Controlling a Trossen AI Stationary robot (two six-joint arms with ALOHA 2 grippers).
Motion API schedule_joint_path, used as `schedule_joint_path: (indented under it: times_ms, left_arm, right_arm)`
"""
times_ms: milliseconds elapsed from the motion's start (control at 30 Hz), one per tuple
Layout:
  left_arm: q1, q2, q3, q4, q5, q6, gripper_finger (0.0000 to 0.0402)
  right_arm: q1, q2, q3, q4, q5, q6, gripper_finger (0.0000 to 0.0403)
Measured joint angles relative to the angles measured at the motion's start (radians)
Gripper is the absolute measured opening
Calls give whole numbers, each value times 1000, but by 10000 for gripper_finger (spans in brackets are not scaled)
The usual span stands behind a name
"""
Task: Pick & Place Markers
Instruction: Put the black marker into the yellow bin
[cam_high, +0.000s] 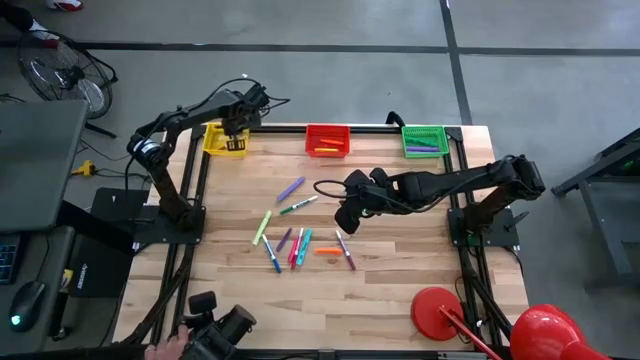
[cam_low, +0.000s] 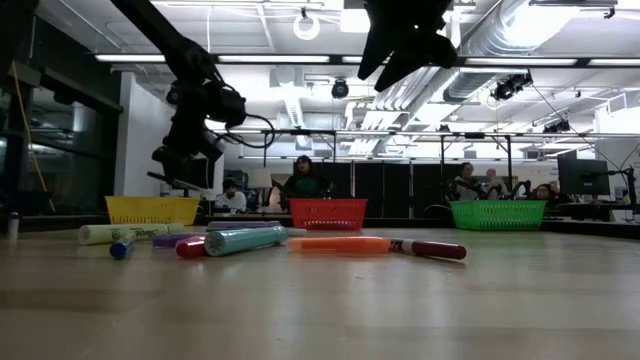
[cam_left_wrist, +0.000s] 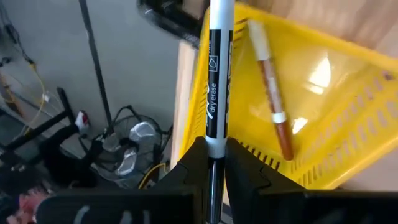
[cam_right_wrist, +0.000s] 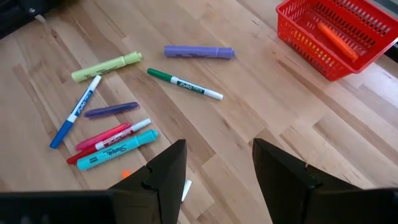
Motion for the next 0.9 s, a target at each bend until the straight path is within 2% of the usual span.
schedule_joint_path:
  times_ms: [300,567,700,900]
  left_arm:
    - [5,0,12,-41,-44,-21,25]
    - [41,0,12,19,-69,-20,25]
    - [47,7,12,66,-139,-31,25]
    - [44,8,51,32,-77,-39,25]
  right_arm:
    - [0,0,0,0,0,-31,173]
    - [0,0,0,-1,-10,-53,173]
    - [0,0,0,-2,-27,-53,173]
    - [0,0,0,-4,-20,-53,173]
